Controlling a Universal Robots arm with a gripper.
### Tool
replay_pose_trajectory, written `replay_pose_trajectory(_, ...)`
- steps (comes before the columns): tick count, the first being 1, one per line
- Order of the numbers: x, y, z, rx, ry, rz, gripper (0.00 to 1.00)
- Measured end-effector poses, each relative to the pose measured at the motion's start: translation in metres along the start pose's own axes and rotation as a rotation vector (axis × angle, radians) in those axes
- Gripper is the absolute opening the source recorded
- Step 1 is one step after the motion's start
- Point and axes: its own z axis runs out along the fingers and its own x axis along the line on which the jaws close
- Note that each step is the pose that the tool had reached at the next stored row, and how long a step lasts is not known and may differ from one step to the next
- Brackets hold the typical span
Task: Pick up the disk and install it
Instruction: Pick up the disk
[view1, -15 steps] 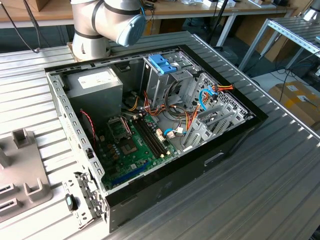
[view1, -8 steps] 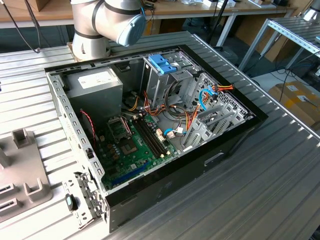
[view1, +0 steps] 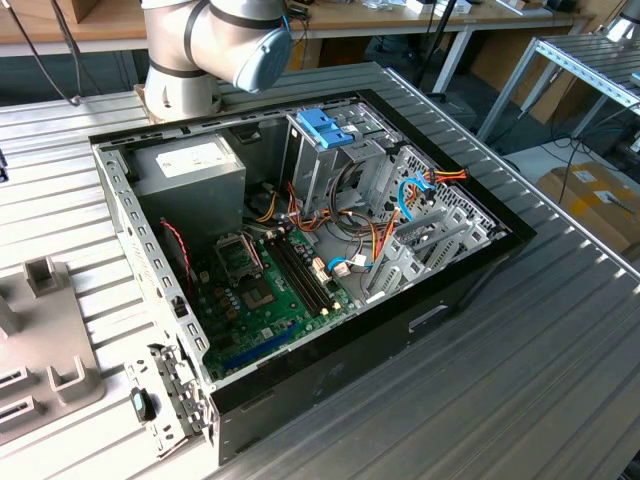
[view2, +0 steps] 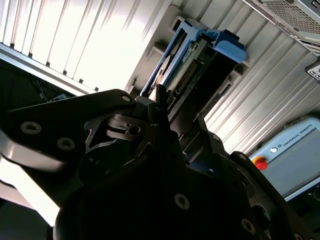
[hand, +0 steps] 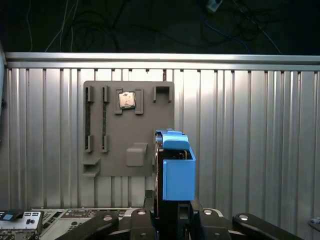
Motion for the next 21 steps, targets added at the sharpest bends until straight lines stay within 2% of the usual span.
replay_pose_trajectory(8,0.0001,-0.0264,0.0,-0.0001,0.0,0.0,0.35)
replay_pose_trajectory(9,0.0,-0.0318,0.0,0.0,0.0,0.0,0.35)
replay_pose_trajectory(11,0.0001,-0.0346,-0.0023,-0.0008,0.0001,0.0,0.35)
replay_pose_trajectory(17,0.0001,-0.0357,-0.0026,-0.0009,0.0001,0.0,0.35)
replay_pose_trajectory(21,0.0001,-0.0419,-0.0025,-0.0009,0.0,0.0,0.35)
